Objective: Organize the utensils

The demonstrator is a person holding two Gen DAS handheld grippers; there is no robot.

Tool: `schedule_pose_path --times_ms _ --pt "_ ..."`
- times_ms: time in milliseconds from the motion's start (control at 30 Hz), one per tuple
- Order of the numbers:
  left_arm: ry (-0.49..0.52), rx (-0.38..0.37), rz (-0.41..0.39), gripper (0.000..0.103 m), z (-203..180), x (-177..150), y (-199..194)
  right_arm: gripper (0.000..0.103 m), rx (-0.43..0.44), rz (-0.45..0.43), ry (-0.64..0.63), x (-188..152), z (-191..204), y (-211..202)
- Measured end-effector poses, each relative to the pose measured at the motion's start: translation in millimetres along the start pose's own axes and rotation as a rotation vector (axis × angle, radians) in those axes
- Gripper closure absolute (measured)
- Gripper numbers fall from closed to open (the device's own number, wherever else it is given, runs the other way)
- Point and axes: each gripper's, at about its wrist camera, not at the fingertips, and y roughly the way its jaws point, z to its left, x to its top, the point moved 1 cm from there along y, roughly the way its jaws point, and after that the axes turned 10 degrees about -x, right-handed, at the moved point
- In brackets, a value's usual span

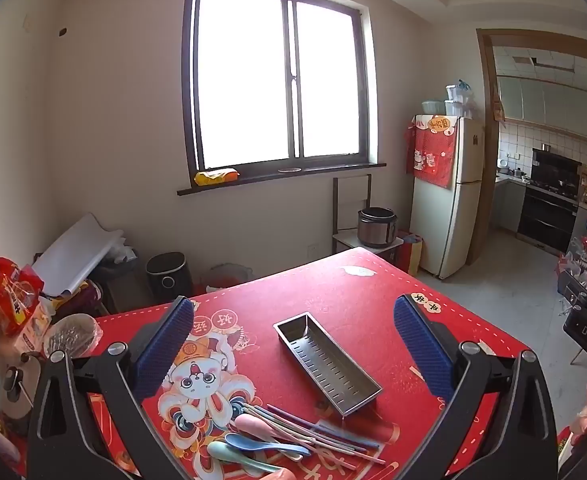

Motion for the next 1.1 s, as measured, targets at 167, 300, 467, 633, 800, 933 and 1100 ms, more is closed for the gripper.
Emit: schedule_pose_path --times_ms 167,300,467,633,800,933,1100 --pt "-0.005 -0.003 0.0 0.005 0 0 0 0.015 -0.002 -0.007 0.0 -1 1 0" --pt "-0.001 -0.007 0.001 0.005 0 0 0 0.015 -0.004 -0.01 0.002 -2 2 -1" --pt "-0.002 -0.002 0.003 0.005 0 -1 1 0.015 0.0 -0.004 0.0 -3 4 -1" --pt "-0.003 -0.004 0.005 0.005 1 0 1 0.015 0.001 -0.004 0.001 -4 5 -1" --pt "-0.003 -0.008 0.006 0.005 4 -3 0 0.015 0.0 -0.003 0.0 -6 12 1" --pt "-0.002 -0.007 0.006 0.005 6 -2 0 0.015 0.003 -0.002 -0.003 -15 22 6" --pt "-0.006 -0.007 0.007 0.005 5 -6 -2 0.015 0.007 0.002 -0.003 -19 22 5"
